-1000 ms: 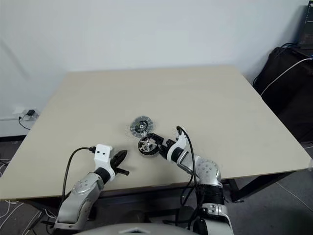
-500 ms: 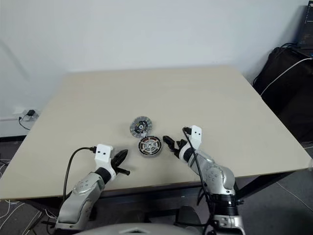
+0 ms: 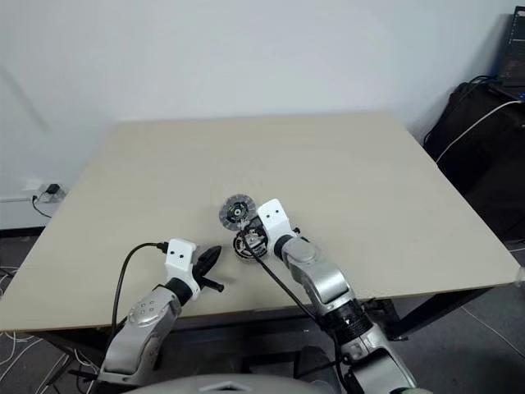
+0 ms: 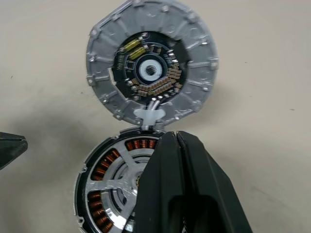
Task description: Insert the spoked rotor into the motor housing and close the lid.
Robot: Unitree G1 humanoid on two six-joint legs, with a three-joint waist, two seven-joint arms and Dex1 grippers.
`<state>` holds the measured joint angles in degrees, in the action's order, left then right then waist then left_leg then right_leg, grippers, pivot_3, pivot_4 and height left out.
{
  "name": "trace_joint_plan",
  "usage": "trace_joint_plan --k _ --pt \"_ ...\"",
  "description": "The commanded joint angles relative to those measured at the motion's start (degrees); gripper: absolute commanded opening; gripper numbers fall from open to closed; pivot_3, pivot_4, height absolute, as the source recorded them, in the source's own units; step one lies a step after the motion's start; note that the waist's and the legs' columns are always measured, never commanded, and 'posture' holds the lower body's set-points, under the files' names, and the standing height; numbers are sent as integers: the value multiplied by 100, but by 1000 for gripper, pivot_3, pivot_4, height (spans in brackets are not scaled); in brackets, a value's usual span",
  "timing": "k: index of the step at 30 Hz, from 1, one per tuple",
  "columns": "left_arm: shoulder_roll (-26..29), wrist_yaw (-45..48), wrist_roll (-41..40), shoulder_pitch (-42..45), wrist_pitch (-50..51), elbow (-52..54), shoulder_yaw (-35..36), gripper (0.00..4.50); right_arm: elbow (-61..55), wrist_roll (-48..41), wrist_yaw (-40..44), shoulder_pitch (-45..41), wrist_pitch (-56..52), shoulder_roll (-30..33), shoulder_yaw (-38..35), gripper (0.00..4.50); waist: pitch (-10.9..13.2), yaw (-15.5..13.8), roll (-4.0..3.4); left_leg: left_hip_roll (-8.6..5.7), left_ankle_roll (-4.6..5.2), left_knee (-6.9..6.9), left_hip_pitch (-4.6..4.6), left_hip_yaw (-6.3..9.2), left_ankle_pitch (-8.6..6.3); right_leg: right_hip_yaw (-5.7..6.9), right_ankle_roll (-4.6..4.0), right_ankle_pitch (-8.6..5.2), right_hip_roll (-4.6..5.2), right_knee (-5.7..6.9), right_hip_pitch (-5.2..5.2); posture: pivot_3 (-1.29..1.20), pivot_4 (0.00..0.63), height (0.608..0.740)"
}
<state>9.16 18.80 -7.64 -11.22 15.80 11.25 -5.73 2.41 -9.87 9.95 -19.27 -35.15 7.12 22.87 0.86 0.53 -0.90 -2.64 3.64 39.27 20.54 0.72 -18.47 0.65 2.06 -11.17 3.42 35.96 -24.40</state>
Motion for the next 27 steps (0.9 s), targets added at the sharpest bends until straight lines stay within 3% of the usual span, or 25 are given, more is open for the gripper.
trace_joint_plan --k 1,7,14,21,24,27 --pt "-11 4 -21 26 -130 82 -3 0 239 158 243 -242 126 -111 -19 31 -2 6 4 -1 -10 0 0 0 7 0 2 2 0 0 -1 0 0 740" --pt "-54 -59 -19 -37 -148 86 14 0 682 339 730 -275 -50 -125 86 31 -3 10 3 0 -25 -3 1 3 15 -3 19 14 4 0 -3 0 0 740" --pt "-95 -112 -23 -84 -170 65 39 0 408 532 1281 -419 -33 162 99 31 -9 10 5 2 -5 -3 0 4 3 -1 13 18 5 1 -4 0 0 740" --pt "-148 -125 -23 -45 -191 0 8 0 -210 970 2791 -941 471 1291 742 31 -8 7 5 0 -4 2 0 3 6 11 10 22 5 1 -2 0 0 740" --pt "-168 -111 -27 -19 -212 -44 -8 0 -322 1346 3473 -1210 680 1832 1210 680 -9 3 7 1 -3 2 0 5 7 17 10 21 3 0 0 0 0 740" --pt "-188 -106 -31 -3 -235 -84 -17 0 -116 1731 3712 -1482 1009 2024 1437 1679 -8 2 8 1 -3 3 0 4 8 17 9 22 4 1 0 0 0 740"
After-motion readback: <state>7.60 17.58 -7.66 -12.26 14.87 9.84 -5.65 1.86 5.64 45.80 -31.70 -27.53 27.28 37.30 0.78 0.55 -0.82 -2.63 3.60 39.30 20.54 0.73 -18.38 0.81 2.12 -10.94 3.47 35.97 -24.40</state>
